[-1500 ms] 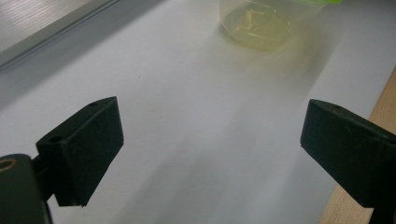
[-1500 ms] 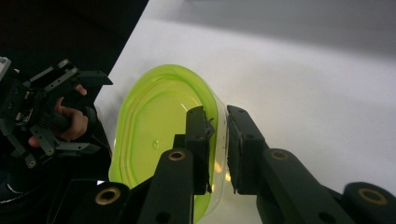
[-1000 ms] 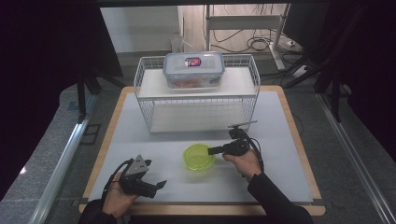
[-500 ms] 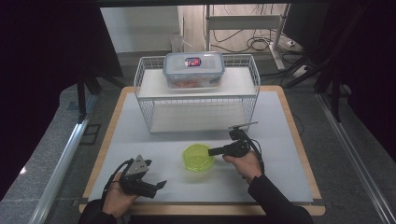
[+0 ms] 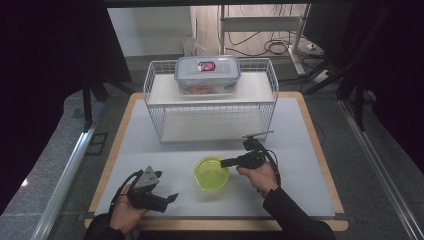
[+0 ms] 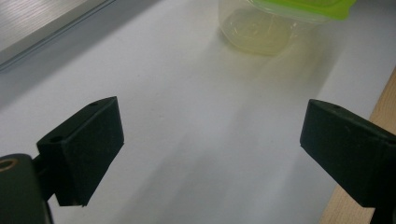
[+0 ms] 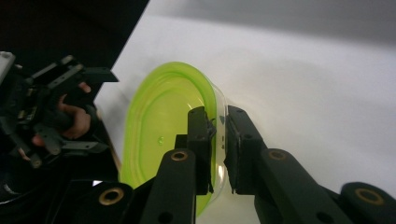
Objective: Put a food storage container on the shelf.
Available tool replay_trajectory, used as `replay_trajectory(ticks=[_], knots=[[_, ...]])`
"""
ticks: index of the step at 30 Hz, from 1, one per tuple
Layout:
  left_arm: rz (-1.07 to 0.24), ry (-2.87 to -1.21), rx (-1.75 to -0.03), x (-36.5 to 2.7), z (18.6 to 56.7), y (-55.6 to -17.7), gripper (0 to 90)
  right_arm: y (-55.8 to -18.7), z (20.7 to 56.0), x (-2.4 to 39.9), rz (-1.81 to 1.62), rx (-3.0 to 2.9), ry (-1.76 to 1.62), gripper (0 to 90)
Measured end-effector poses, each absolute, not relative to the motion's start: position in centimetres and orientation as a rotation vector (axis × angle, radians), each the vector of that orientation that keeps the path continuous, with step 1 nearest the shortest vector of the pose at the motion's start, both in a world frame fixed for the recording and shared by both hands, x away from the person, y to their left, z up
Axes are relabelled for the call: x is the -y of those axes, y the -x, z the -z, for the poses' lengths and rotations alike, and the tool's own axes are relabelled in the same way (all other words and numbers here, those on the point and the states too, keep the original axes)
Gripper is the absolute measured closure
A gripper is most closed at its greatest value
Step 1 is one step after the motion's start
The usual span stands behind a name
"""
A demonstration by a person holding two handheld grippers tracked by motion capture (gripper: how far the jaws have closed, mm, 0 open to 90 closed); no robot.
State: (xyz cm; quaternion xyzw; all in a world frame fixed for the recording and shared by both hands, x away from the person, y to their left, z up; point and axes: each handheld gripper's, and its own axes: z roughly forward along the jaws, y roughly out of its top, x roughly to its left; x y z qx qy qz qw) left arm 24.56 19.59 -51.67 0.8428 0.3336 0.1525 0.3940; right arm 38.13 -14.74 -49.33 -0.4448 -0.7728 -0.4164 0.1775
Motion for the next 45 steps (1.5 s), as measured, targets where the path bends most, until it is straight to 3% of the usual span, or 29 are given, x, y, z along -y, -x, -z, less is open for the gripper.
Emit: replay_trajectory(ticks=[17,36,45], knots=[[-0.392,-2.131,-0.845,-19.6,51.6,-24.5,6.0,-39.0,44.7,16.0,1.341,2.140,1.219,82.0],[-0.389,-2.130,-0.840,-19.7,51.6,-24.6,6.0,-41.2,33.7,16.9,1.607,2.055,1.145,82.1],[-0.383,-2.127,-0.839,-19.8,51.6,-24.6,6.0,-43.9,27.6,16.5,1.717,2.050,1.194,82.1]])
